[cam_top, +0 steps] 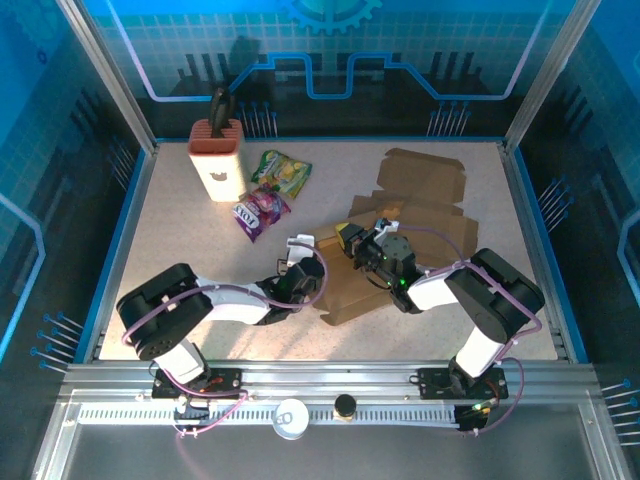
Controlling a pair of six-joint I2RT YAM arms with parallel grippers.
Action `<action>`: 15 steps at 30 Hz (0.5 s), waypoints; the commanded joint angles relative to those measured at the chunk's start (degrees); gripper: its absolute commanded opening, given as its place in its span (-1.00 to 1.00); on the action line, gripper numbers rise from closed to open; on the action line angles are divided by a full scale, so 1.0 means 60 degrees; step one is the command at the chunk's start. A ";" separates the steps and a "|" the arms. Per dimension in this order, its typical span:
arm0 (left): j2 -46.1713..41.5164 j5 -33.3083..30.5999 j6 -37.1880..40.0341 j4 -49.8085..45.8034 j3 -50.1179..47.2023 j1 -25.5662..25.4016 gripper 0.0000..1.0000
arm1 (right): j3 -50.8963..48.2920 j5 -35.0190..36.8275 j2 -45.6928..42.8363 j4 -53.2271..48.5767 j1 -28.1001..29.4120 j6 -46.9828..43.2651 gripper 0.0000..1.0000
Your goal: Fold the paper box
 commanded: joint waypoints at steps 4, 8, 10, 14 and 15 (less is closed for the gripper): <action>0.0376 0.0838 0.0668 0.1836 0.0046 0.0203 -0.45 | -0.0298 -0.0748 0.0104 -0.0710 0.0243 0.0270 -1.00; 0.0579 0.1107 0.0932 0.2378 -0.0012 0.0337 -0.46 | -0.0291 -0.0762 0.0104 -0.0733 0.0230 0.0310 -1.00; 0.0671 0.1071 0.0966 0.2385 0.0057 0.0330 -0.65 | -0.0285 -0.0766 0.0101 -0.0723 0.0228 0.0319 -1.00; 0.0656 0.0709 0.0711 0.2082 0.0188 0.0323 -1.00 | -0.0261 -0.0760 0.0096 -0.0772 0.0227 0.0337 -1.00; 0.0571 0.0525 0.0520 0.1844 0.0231 0.0307 -1.00 | -0.0234 -0.0762 0.0068 -0.0825 0.0228 0.0343 -1.00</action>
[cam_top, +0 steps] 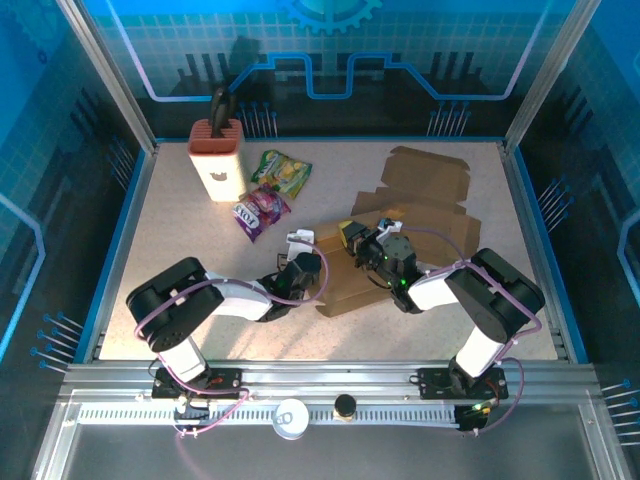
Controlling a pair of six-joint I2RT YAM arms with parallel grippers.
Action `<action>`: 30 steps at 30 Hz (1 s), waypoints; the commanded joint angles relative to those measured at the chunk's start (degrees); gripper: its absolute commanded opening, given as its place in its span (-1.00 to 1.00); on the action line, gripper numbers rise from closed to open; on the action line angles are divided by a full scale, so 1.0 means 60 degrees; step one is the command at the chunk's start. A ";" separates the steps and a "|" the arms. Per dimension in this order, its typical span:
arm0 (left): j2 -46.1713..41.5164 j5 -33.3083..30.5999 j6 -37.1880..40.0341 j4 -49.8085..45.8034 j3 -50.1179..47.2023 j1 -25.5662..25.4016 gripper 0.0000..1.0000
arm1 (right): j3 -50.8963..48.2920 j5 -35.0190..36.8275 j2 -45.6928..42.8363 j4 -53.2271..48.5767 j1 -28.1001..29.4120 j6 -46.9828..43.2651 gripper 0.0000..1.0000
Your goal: Fold the paper box
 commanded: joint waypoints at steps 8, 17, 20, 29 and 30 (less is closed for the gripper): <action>-0.1525 -0.0267 -0.1370 -0.1614 0.0213 -0.0058 -1.00 | -0.0124 -0.0998 -0.0836 -0.1579 0.0265 -0.0264 -0.44; -0.3678 0.2382 -0.0711 -0.3885 0.0146 0.1099 -1.00 | 0.1170 -0.1088 -0.5020 -0.7920 -0.0291 -0.3577 0.54; -0.4477 0.3704 -0.0546 -0.4557 0.0102 0.1891 -1.00 | 0.1708 -0.1310 -0.6076 -0.9833 -0.0718 -0.4461 0.58; -0.4921 0.5591 -0.0066 -0.6168 0.0927 0.3200 -1.00 | 0.2851 -0.1474 -0.7457 -1.2565 -0.1678 -0.5845 0.41; -0.4834 0.5538 -0.0019 -0.6406 0.1111 0.3219 -1.00 | 0.3029 -0.1467 -0.7445 -1.2722 -0.1729 -0.5952 0.34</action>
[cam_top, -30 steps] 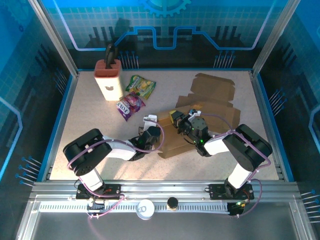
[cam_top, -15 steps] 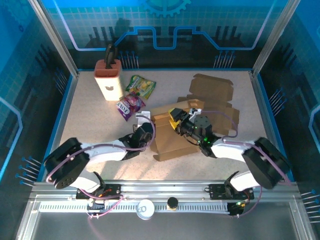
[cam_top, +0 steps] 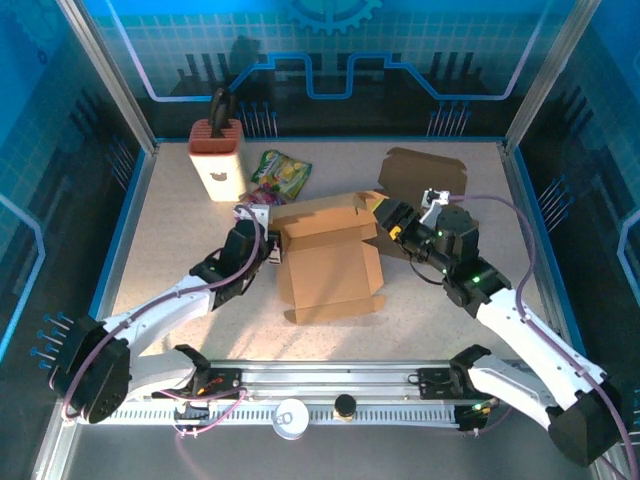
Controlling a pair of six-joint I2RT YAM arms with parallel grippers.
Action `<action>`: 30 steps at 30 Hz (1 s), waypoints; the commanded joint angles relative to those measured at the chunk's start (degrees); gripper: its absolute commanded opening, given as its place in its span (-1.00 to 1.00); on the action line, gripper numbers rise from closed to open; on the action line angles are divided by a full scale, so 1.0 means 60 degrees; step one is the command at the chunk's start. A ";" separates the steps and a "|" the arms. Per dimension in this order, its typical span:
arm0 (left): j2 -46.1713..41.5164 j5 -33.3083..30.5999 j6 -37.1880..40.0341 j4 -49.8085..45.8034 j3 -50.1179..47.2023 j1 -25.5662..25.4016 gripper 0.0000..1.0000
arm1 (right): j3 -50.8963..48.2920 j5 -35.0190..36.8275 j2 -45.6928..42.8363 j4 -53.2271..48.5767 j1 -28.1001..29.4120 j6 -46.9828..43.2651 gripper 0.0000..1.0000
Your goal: Fold the paper box
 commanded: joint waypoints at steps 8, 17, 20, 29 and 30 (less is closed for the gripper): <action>0.0417 0.0632 0.0000 -0.1800 0.1382 0.0151 -1.00 | 0.1595 0.0039 0.0568 -0.1642 -0.0234 -0.1195 0.04; 0.0394 0.1021 -0.0457 -0.2308 0.1678 0.0139 -1.00 | 0.2500 0.0038 0.2259 -0.1331 -0.0189 -0.1643 0.20; 0.0395 0.1170 -0.0569 -0.2400 0.1805 0.0143 -1.00 | 0.2646 -0.0232 0.2578 -0.1466 -0.0183 -0.1758 0.25; 0.0814 0.1886 -0.1221 -0.2683 0.2470 0.0651 -1.00 | 0.2208 -0.0694 0.1644 -0.1996 -0.0469 -0.2597 0.49; 0.0845 0.1985 -0.1280 -0.2683 0.2518 0.0743 -1.00 | 0.1850 -0.0623 0.1331 -0.1913 -0.0598 -0.2601 0.46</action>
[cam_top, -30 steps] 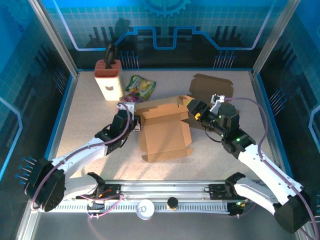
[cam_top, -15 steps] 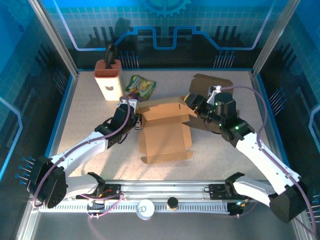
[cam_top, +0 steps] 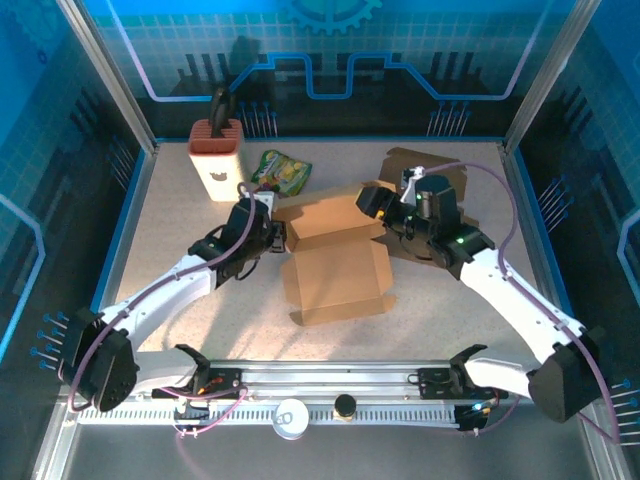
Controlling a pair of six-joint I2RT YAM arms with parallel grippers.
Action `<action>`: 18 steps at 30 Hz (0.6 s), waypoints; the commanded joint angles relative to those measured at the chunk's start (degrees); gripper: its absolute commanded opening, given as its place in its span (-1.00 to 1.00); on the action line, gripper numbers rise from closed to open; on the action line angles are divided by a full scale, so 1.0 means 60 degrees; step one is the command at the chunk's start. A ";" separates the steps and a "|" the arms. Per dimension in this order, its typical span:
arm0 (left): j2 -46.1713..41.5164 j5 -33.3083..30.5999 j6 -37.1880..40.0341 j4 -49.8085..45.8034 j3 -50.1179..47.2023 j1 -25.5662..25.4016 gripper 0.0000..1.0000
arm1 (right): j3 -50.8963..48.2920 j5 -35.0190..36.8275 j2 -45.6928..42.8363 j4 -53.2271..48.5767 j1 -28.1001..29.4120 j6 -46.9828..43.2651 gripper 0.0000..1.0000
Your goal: Fold the paper box
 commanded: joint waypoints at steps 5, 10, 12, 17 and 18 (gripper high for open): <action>0.0315 0.0785 -0.0361 -0.0369 0.0765 0.0391 -1.00 | -0.2091 -0.0201 -0.1813 0.0433 -0.1103 -0.0414 0.22; 0.0287 0.0814 -0.0336 -0.0459 0.0802 0.0387 -1.00 | -0.2251 -0.0474 -0.0802 0.1395 -0.1363 -0.0673 0.08; 0.0274 0.0861 -0.0341 -0.0466 0.0804 0.0391 -1.00 | -0.2097 -0.0534 -0.0358 0.1523 -0.1418 -0.0774 0.08; 0.0298 0.0965 -0.0299 -0.0517 0.0882 0.0384 -1.00 | -0.1882 -0.0715 0.0249 0.1873 -0.1439 -0.0802 0.10; 0.0313 0.0980 -0.0281 -0.0531 0.0898 0.0391 -1.00 | -0.1839 -0.0780 0.0332 0.1919 -0.1439 -0.0771 0.09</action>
